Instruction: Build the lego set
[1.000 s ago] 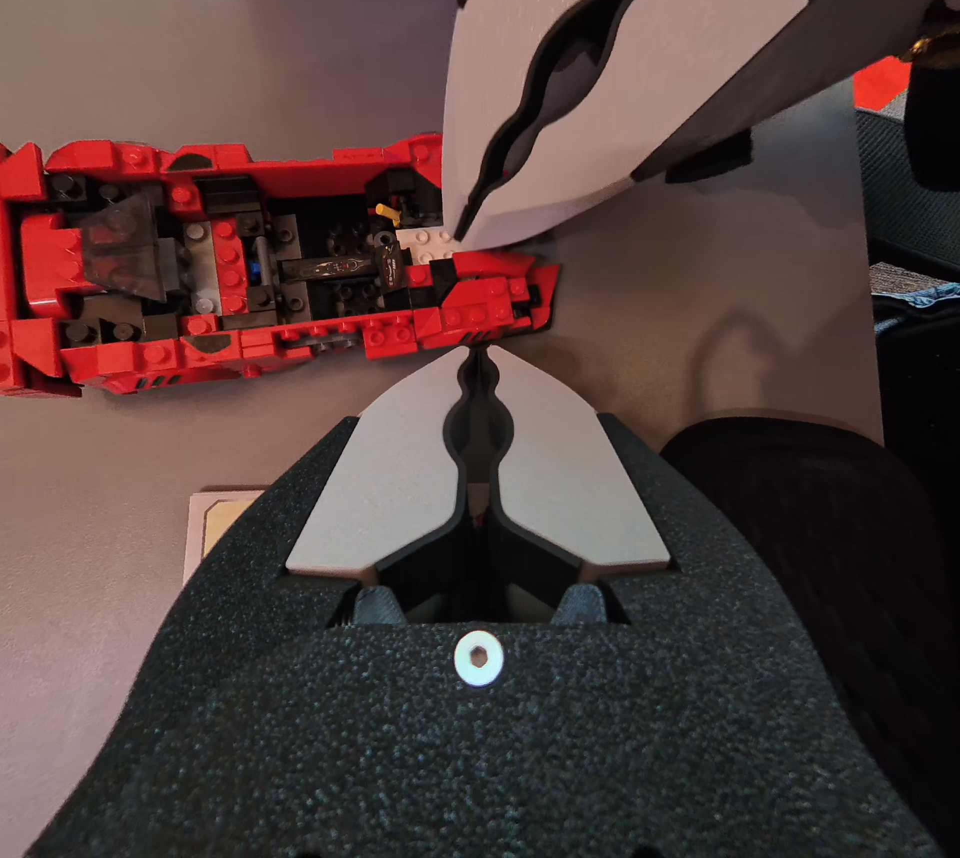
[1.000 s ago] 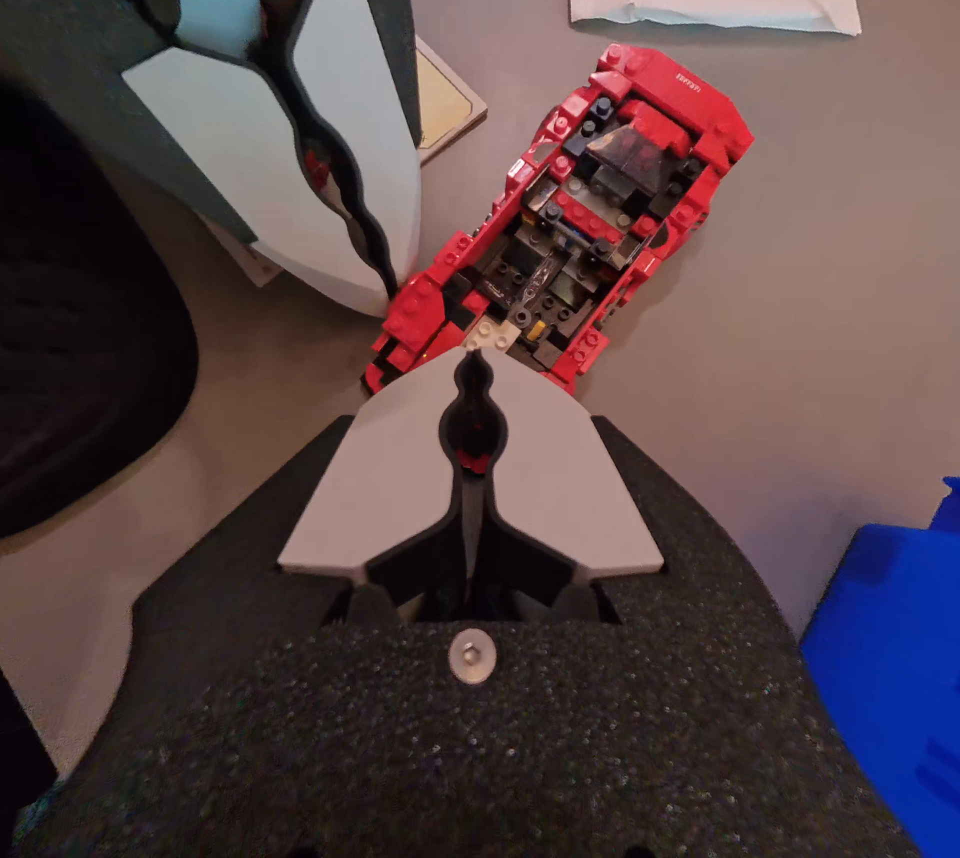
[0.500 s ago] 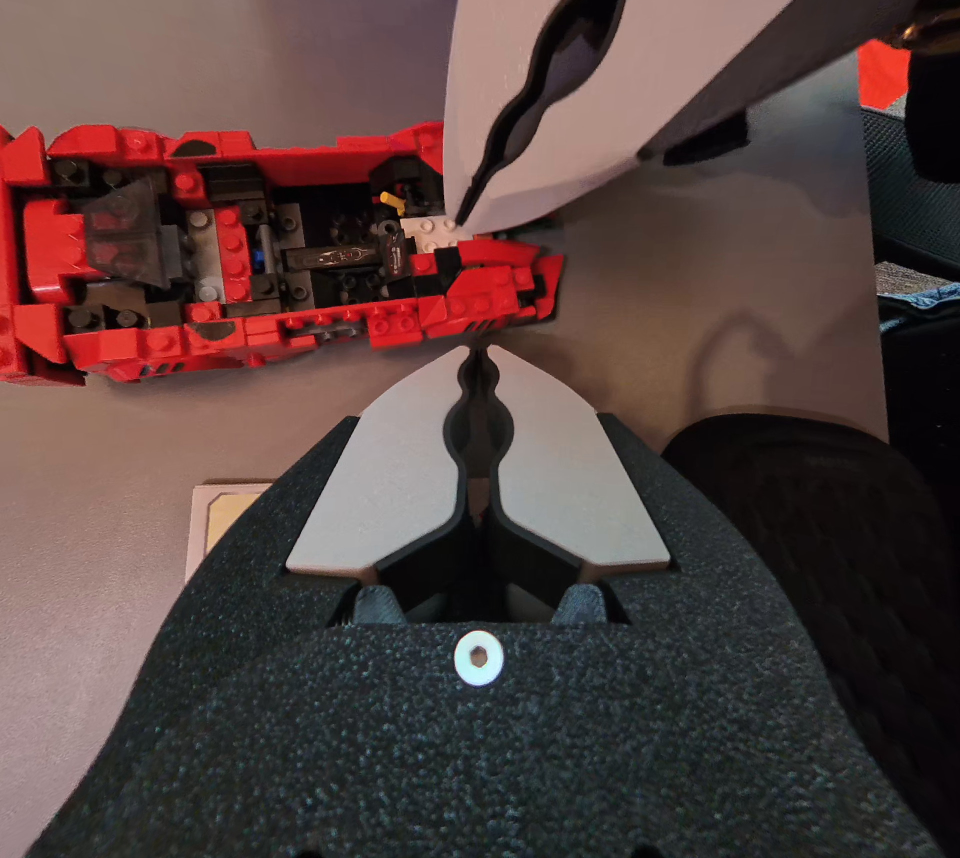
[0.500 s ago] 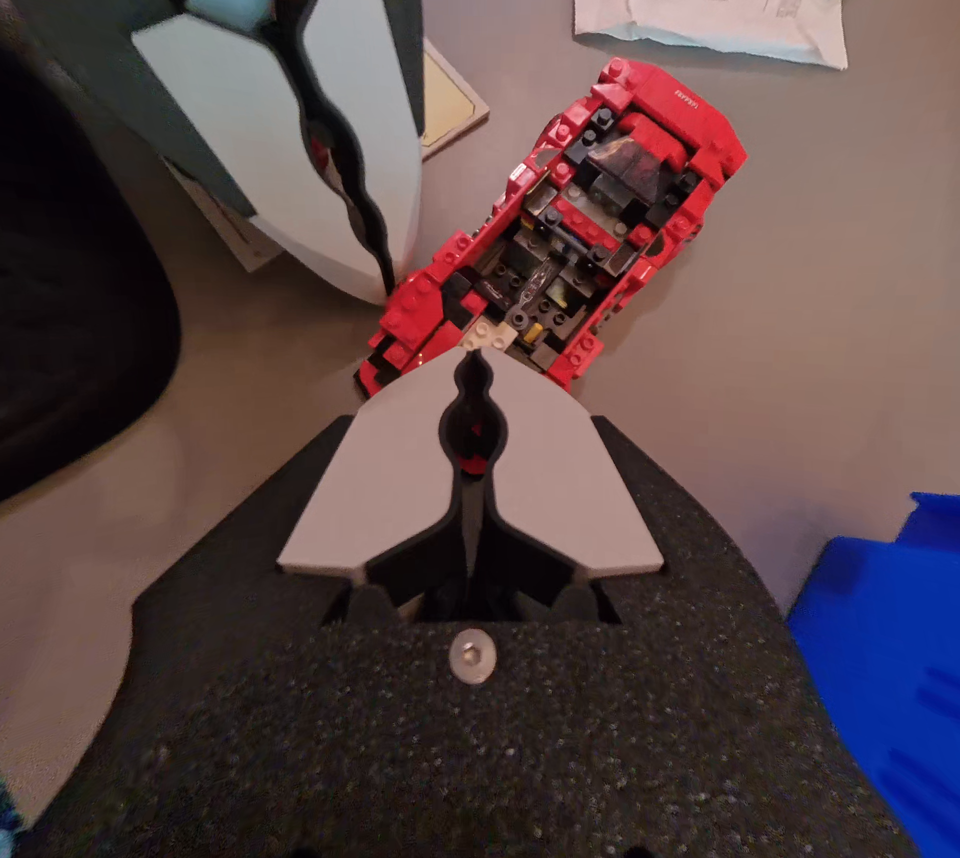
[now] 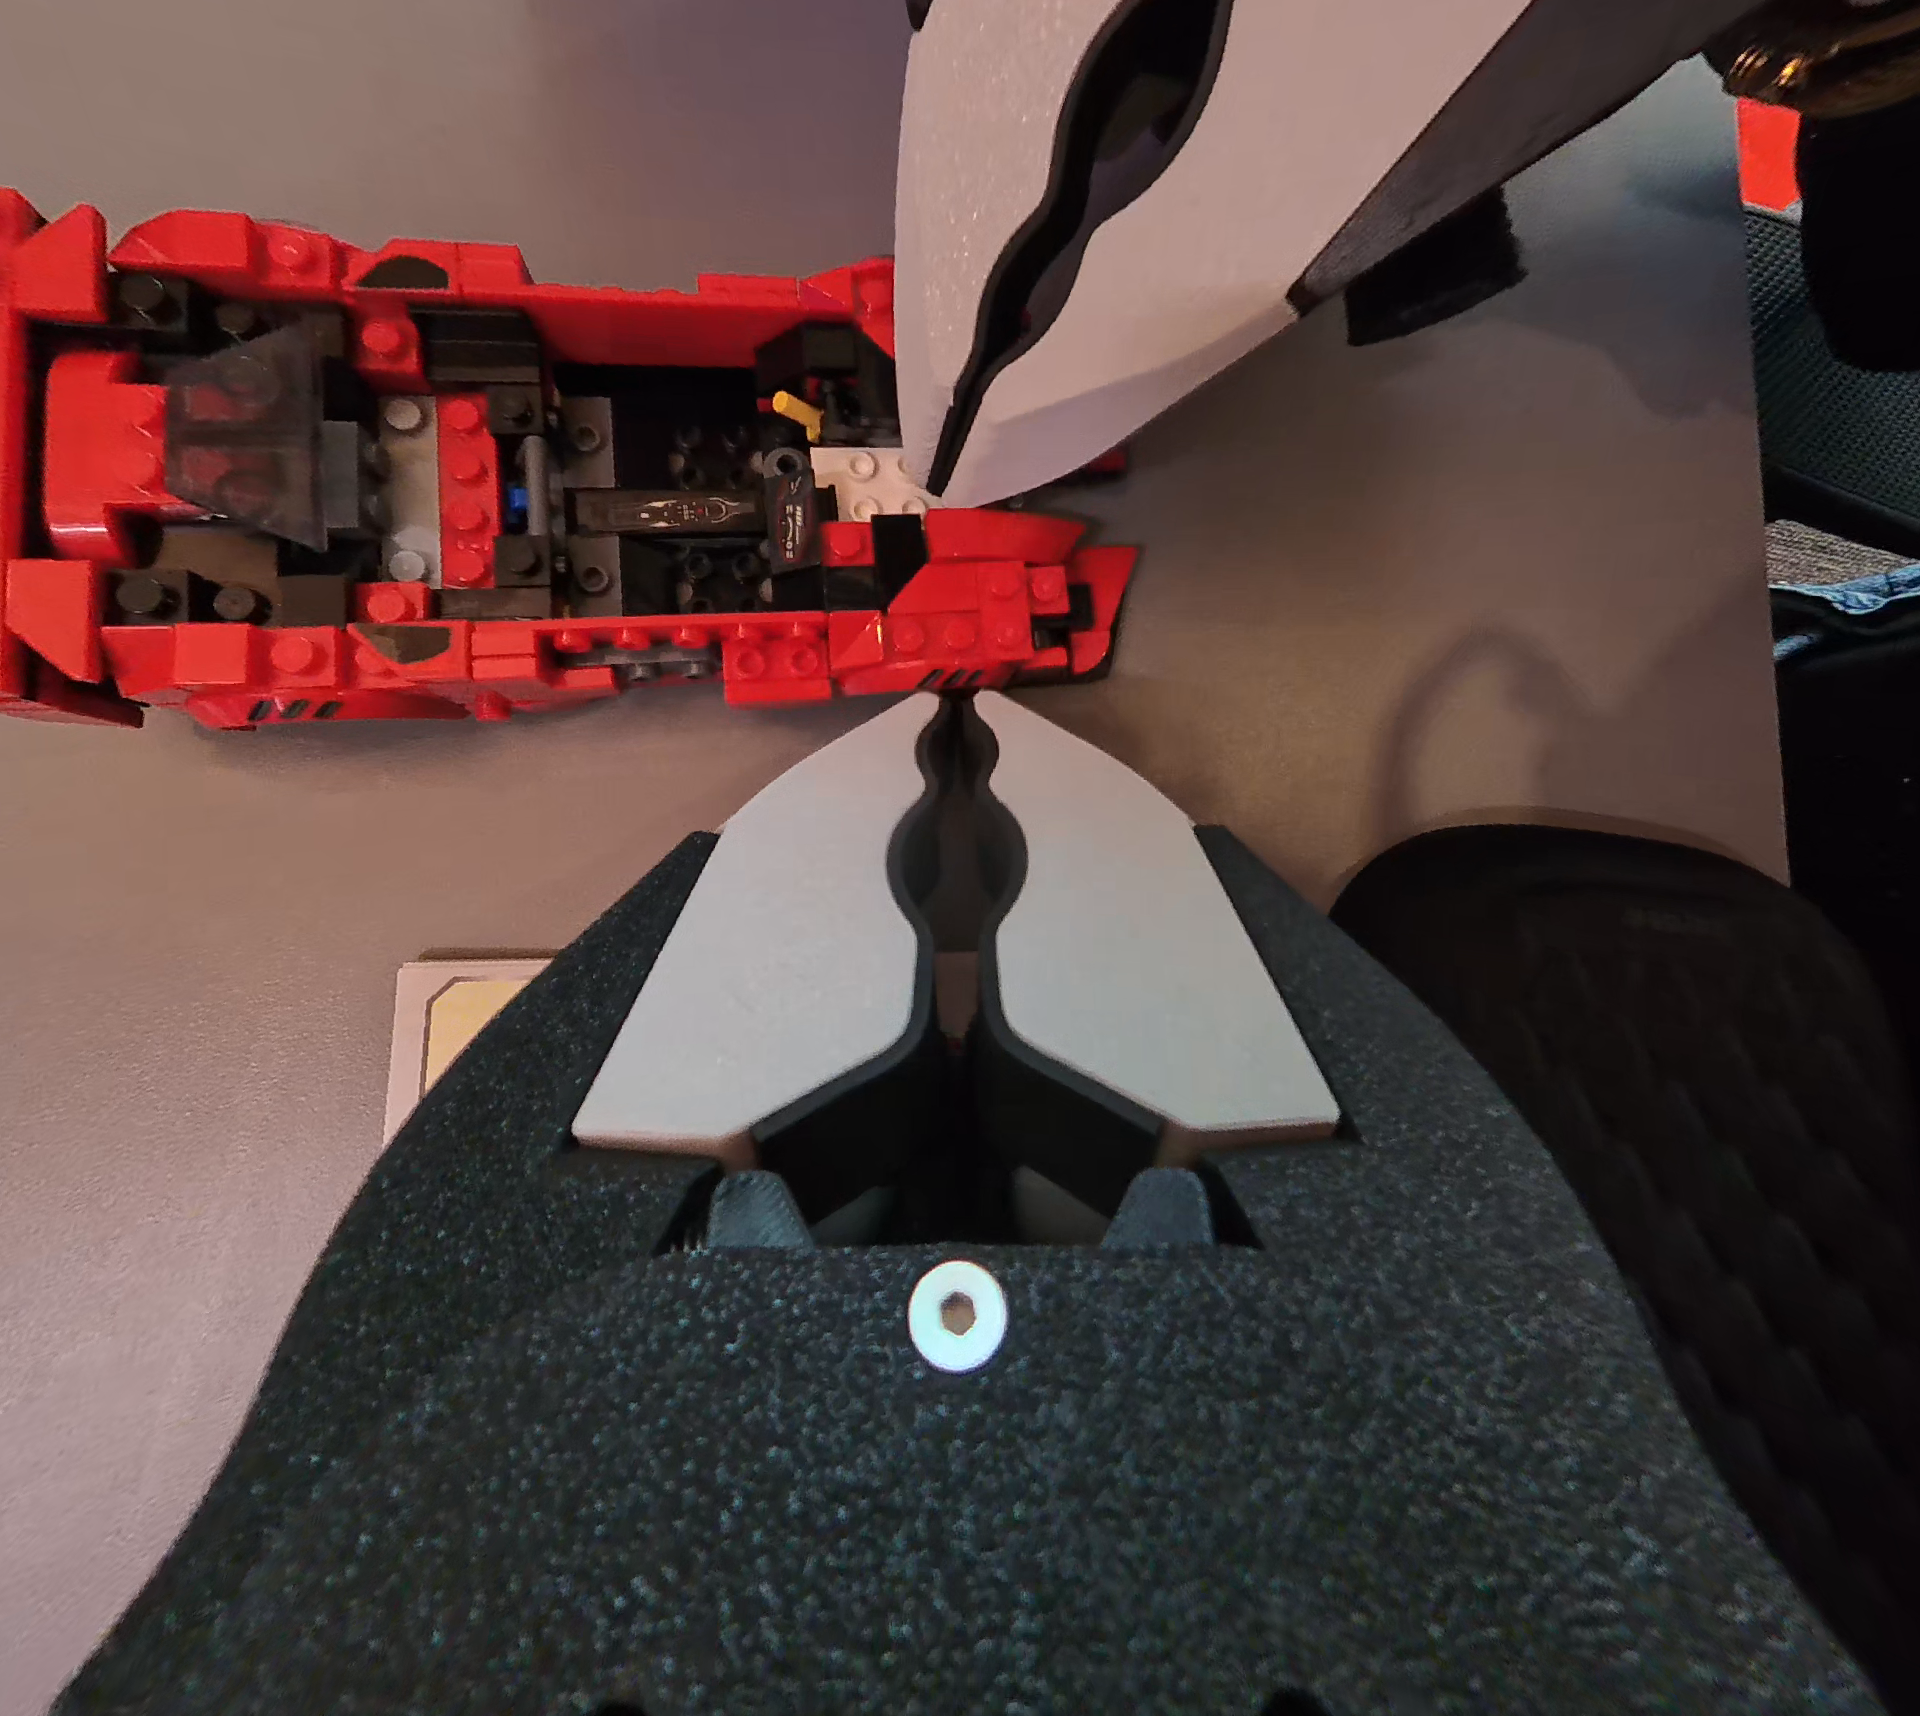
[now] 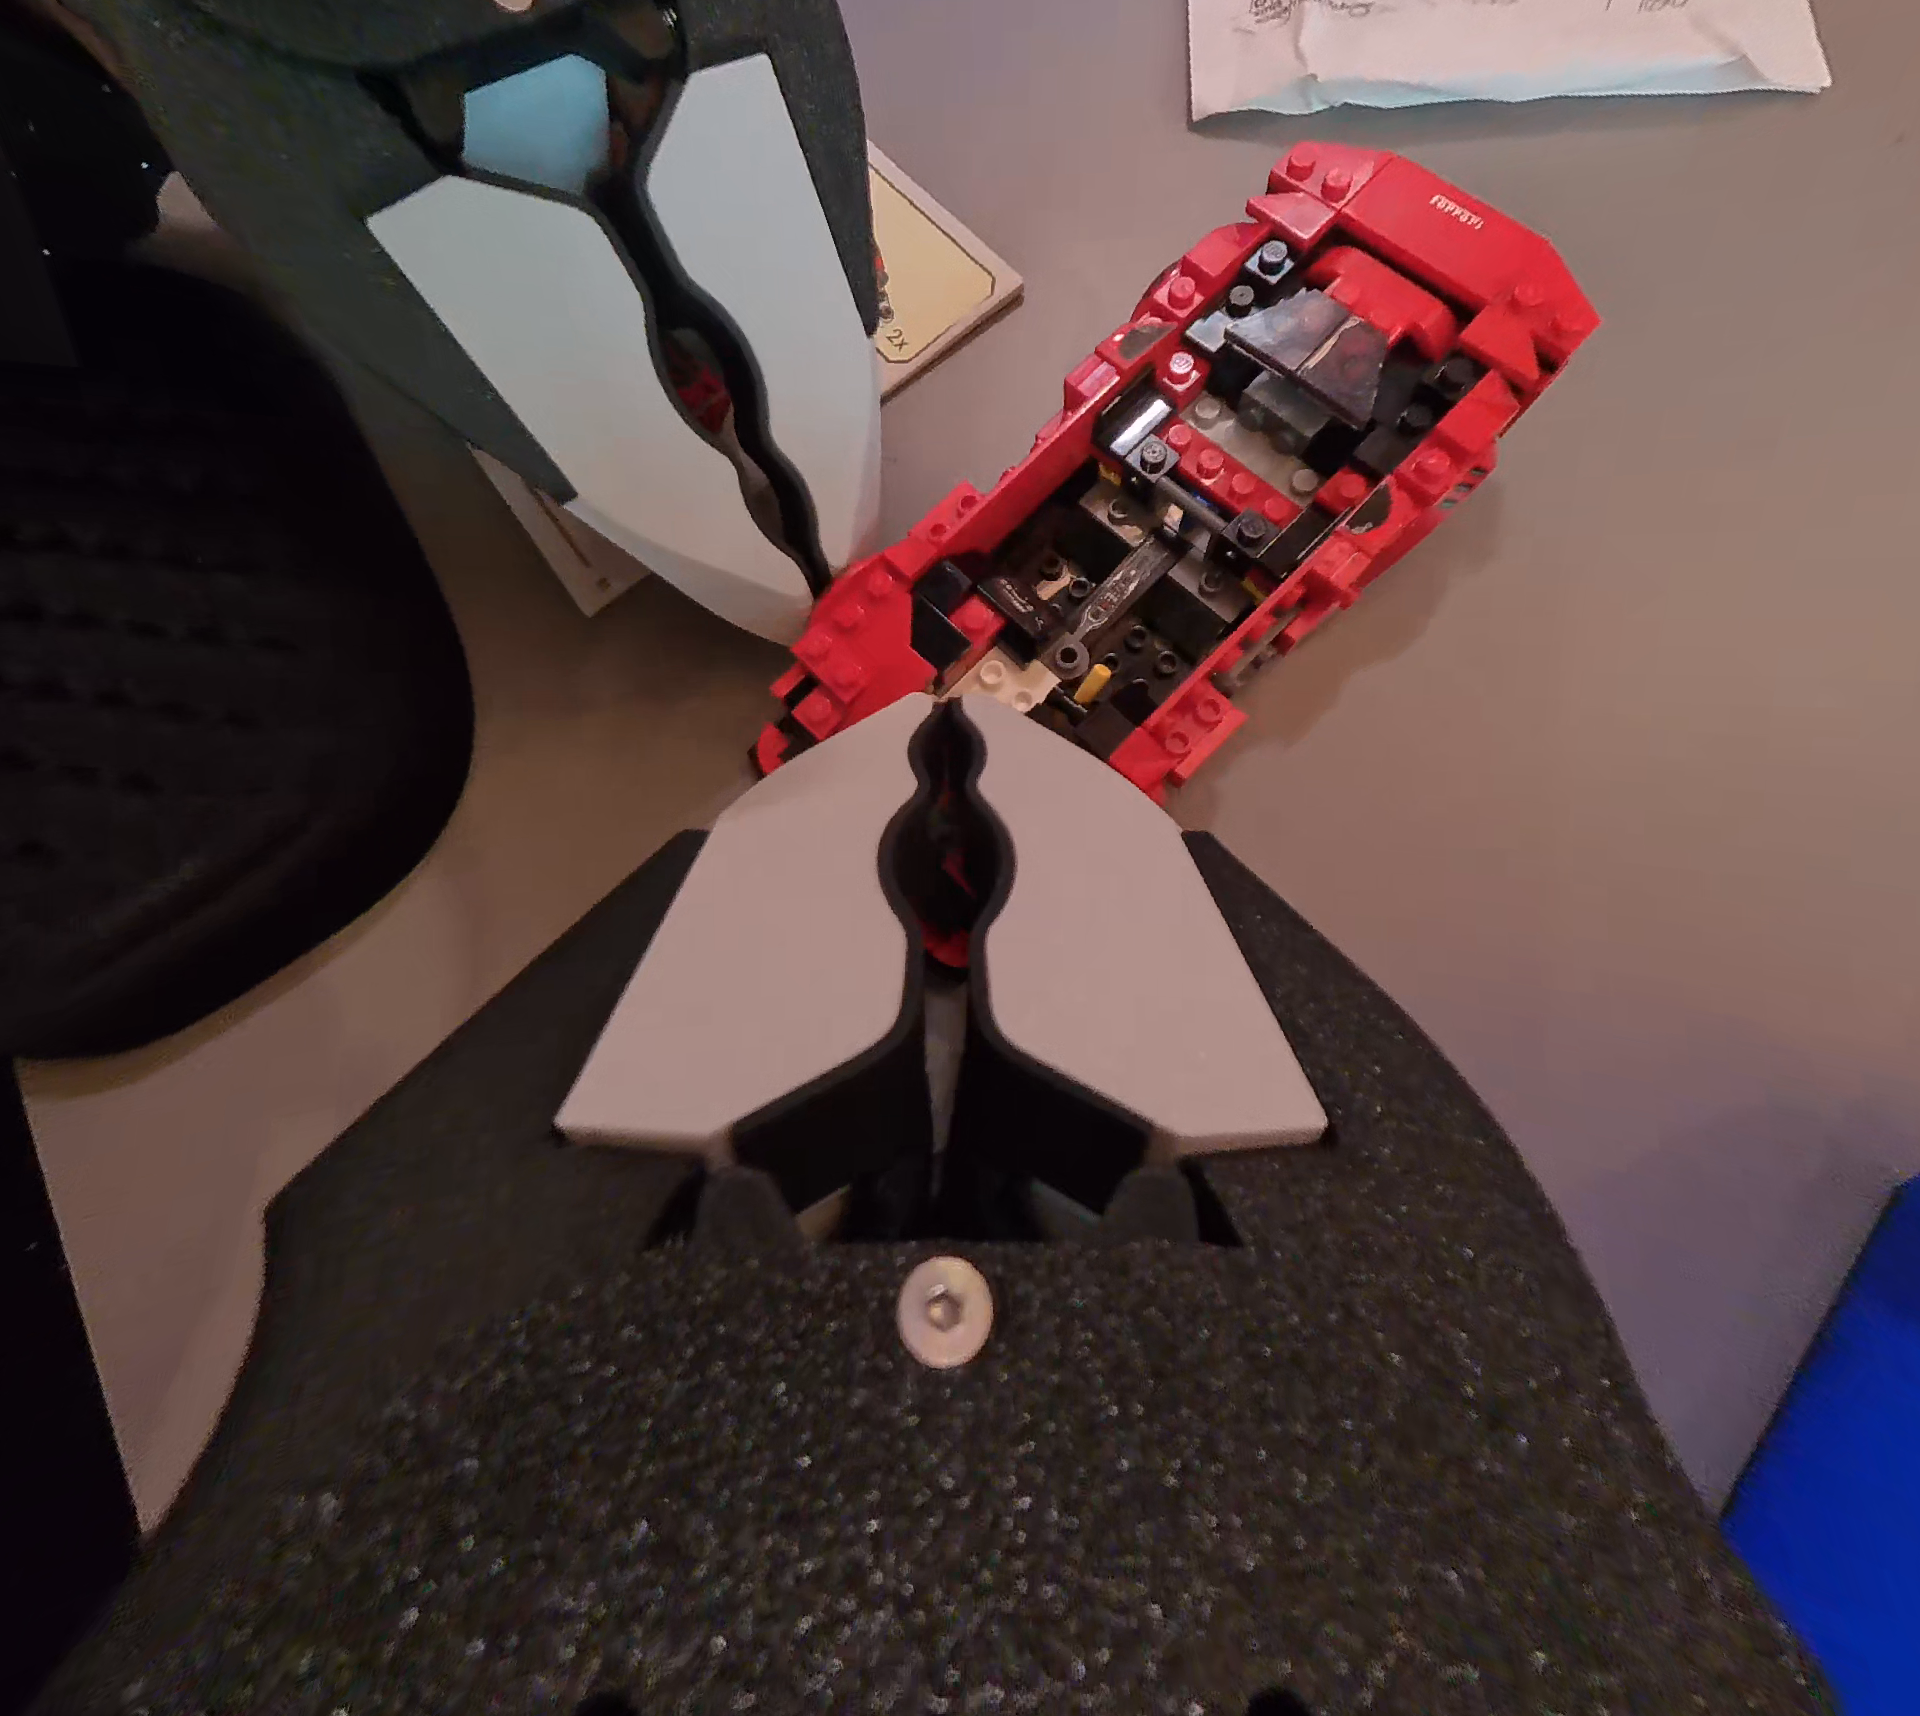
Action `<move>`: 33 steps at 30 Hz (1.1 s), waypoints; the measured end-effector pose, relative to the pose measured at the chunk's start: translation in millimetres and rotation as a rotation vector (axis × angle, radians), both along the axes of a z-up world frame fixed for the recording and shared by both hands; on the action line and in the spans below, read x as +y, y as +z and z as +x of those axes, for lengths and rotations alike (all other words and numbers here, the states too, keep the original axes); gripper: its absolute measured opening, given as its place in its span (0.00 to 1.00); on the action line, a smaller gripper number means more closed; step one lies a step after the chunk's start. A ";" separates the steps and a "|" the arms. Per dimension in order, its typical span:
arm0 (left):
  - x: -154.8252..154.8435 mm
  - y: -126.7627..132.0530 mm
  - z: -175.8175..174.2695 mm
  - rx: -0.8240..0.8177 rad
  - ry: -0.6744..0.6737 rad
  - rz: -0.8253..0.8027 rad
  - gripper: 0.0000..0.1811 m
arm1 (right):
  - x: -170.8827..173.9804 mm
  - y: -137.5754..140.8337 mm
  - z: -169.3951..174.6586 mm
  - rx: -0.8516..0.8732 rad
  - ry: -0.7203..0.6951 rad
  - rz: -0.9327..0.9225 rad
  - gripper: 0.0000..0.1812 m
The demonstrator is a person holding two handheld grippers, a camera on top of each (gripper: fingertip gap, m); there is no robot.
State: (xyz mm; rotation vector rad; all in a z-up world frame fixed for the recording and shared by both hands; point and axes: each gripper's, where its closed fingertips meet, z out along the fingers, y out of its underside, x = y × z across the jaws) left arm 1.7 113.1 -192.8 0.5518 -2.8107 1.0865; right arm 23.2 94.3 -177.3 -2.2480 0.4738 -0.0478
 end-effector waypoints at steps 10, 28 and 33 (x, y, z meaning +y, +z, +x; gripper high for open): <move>0.5 0.4 0.1 0.001 0.003 -0.001 0.00 | 0.3 5.1 0.0 0.036 -0.028 0.044 0.00; -0.3 -1.5 0.0 0.002 -0.008 0.003 0.00 | 7.5 9.5 -4.2 0.008 0.031 0.050 0.00; -0.3 -1.4 -0.2 0.003 -0.016 0.003 0.00 | 8.3 9.2 -4.2 -0.024 0.037 -0.002 0.00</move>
